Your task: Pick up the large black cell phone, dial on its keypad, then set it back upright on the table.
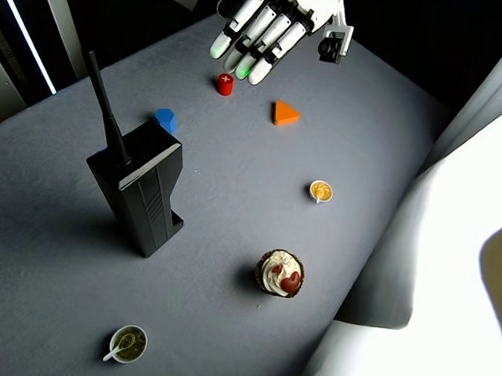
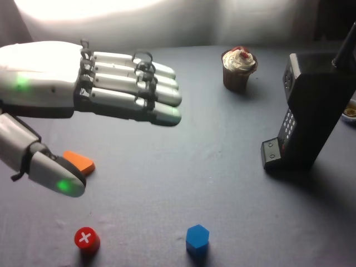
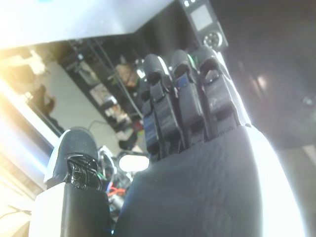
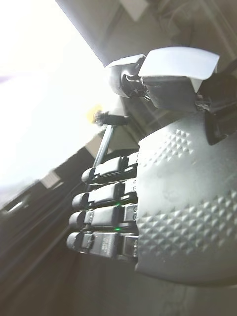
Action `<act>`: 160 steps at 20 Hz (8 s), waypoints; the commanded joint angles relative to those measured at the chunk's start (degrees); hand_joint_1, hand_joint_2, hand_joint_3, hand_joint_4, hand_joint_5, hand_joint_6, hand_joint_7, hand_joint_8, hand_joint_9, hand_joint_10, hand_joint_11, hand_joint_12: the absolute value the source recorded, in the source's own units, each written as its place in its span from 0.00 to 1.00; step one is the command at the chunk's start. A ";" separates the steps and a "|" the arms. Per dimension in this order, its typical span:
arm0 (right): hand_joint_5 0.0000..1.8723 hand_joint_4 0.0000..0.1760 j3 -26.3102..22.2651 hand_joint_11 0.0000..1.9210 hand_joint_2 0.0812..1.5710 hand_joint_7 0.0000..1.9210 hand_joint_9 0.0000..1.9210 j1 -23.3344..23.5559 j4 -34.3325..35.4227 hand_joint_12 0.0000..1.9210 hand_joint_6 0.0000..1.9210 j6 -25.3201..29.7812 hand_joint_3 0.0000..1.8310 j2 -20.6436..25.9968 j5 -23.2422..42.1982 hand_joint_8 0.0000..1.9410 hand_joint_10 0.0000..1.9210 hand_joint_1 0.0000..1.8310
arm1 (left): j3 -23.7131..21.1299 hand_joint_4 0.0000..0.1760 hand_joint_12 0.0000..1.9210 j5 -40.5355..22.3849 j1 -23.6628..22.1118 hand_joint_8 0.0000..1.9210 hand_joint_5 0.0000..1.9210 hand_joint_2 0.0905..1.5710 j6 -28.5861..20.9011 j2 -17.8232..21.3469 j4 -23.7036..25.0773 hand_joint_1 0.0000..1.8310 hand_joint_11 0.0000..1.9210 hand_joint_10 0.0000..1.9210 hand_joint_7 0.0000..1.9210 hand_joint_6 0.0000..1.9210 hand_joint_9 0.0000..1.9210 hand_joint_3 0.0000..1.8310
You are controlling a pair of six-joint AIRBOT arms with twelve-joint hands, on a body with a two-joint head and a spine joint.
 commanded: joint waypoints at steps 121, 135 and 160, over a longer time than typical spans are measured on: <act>0.00 0.00 38.97 0.00 0.59 0.00 0.00 24.48 -24.38 0.03 0.00 15.85 0.00 -30.68 -4.14 0.00 0.00 0.43 | -1.10 0.20 0.10 -2.36 -1.93 0.00 0.08 0.70 2.16 0.37 -7.09 0.00 0.00 0.00 0.07 0.00 0.04 0.00; 0.08 0.00 40.87 0.00 0.60 0.05 0.03 24.99 -25.36 0.17 0.00 15.82 0.00 -33.36 -4.13 0.00 0.00 0.64 | -0.90 0.19 0.11 -2.33 -2.04 0.00 0.09 0.70 2.16 0.18 -7.02 0.00 0.00 0.00 0.08 0.00 0.05 0.00; 0.53 0.00 42.20 0.49 0.69 0.50 0.48 29.27 -26.79 0.58 0.39 15.84 0.00 -31.80 -3.65 0.53 0.67 0.75 | -0.83 0.19 0.12 -2.31 -2.03 0.00 0.08 0.70 2.03 0.24 -7.03 0.00 0.00 0.00 0.08 0.00 0.05 0.00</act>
